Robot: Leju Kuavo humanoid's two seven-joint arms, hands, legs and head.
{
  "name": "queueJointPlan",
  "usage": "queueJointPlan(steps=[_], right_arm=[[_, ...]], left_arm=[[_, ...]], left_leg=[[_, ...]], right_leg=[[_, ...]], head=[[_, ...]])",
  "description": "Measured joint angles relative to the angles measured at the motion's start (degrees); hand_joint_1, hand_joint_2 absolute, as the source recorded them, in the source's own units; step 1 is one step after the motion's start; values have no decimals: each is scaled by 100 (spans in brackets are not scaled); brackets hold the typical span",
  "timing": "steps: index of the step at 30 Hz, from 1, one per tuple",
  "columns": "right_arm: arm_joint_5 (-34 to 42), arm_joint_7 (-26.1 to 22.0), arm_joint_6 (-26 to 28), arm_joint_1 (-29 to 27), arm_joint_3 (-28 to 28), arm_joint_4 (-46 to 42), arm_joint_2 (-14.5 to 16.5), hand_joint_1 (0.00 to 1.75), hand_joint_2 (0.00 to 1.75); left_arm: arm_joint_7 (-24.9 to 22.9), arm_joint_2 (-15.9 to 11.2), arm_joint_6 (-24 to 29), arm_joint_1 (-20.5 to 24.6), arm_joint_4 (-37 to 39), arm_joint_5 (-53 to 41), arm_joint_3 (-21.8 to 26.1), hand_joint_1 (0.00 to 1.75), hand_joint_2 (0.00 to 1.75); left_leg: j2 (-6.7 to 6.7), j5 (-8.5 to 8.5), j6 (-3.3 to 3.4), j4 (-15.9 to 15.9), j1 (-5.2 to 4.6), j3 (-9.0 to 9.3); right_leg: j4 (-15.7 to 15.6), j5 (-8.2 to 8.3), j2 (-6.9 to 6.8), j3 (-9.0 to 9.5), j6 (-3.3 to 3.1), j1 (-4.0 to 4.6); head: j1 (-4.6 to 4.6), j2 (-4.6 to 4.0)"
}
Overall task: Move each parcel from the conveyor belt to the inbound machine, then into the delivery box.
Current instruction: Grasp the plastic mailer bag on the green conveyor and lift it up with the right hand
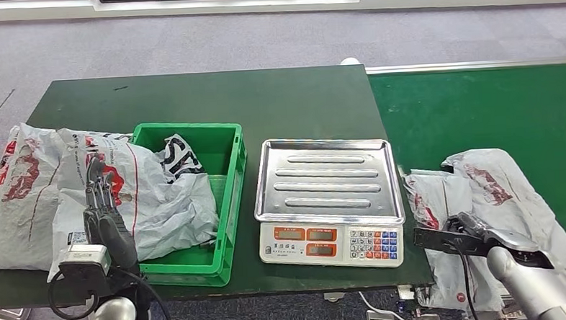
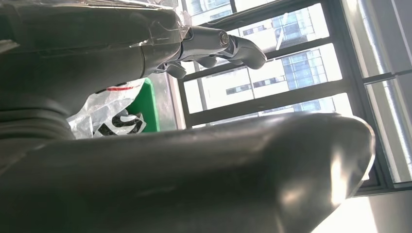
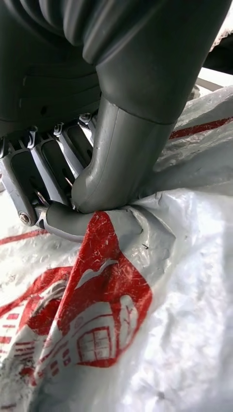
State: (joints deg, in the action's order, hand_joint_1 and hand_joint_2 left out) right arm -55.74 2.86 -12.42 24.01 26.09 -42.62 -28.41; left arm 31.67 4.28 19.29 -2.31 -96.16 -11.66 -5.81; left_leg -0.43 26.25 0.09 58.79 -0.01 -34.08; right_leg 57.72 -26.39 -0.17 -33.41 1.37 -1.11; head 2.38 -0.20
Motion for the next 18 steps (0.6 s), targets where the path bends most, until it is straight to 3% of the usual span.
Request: queueJointPlan(steps=[18], right_arm=[[22, 55, -32, -329, -1, -443, -136, 175, 175]], left_arm=[[7, 2, -10, -61, -38, -40, 0, 0, 0]], left_leg=[[1, 1, 1, 0, 0, -3]], right_leg=[[0, -3, 1, -3, 2, 0]], head=[[0, 0]])
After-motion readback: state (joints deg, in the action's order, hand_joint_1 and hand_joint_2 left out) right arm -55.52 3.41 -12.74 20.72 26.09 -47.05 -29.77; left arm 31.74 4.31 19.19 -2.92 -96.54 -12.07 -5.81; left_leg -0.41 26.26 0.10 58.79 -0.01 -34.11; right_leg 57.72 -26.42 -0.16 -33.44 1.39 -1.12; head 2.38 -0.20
